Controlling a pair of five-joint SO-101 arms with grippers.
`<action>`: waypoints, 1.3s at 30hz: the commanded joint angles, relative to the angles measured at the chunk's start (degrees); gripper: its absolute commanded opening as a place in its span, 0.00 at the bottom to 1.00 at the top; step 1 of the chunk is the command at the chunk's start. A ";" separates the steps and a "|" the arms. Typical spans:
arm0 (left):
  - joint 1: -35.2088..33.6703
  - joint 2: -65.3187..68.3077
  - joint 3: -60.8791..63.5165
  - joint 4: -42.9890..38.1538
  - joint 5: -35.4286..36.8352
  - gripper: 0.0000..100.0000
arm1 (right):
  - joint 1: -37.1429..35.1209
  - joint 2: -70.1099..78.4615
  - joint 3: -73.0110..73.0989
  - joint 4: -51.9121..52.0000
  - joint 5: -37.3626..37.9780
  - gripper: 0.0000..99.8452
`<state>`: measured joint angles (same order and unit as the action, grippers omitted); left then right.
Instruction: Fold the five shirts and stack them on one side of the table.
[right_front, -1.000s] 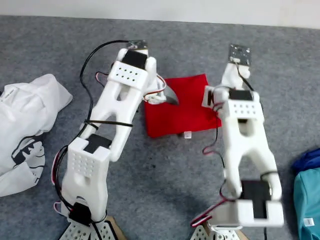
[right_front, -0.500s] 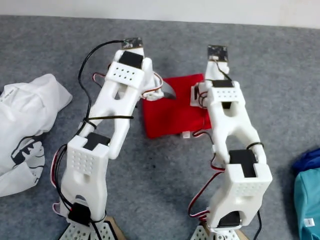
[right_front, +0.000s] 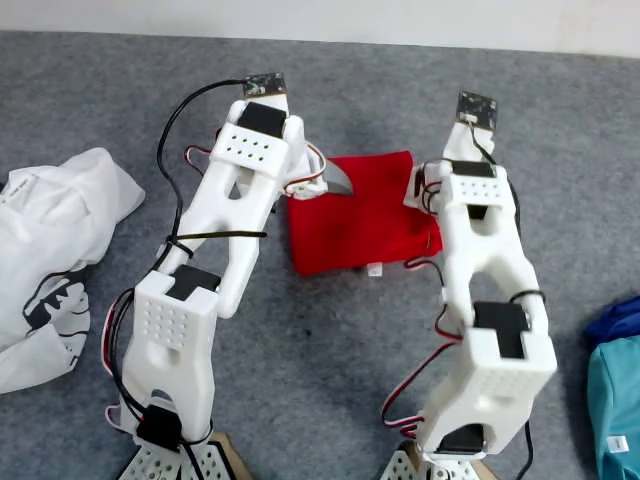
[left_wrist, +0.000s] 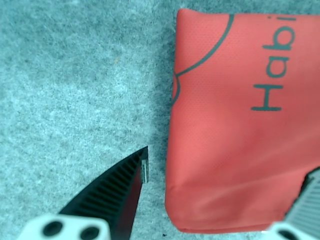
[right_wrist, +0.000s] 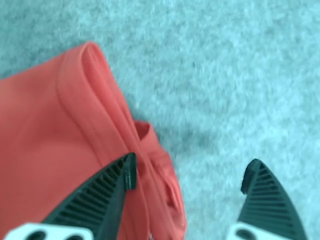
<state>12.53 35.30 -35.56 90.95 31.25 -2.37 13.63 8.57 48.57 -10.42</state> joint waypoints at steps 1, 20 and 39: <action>-0.57 -0.40 -0.22 -0.70 0.53 0.46 | -3.21 -9.80 3.82 -0.22 -0.79 0.33; -0.57 -0.40 -0.13 -0.70 0.53 0.46 | -7.25 -6.99 10.59 -10.68 2.73 0.33; -0.66 -0.40 -0.13 -0.62 0.53 0.46 | -6.11 19.21 -19.65 9.45 2.90 0.02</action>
<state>12.53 35.30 -35.56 90.95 31.25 -9.14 29.54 -4.97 55.08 -8.31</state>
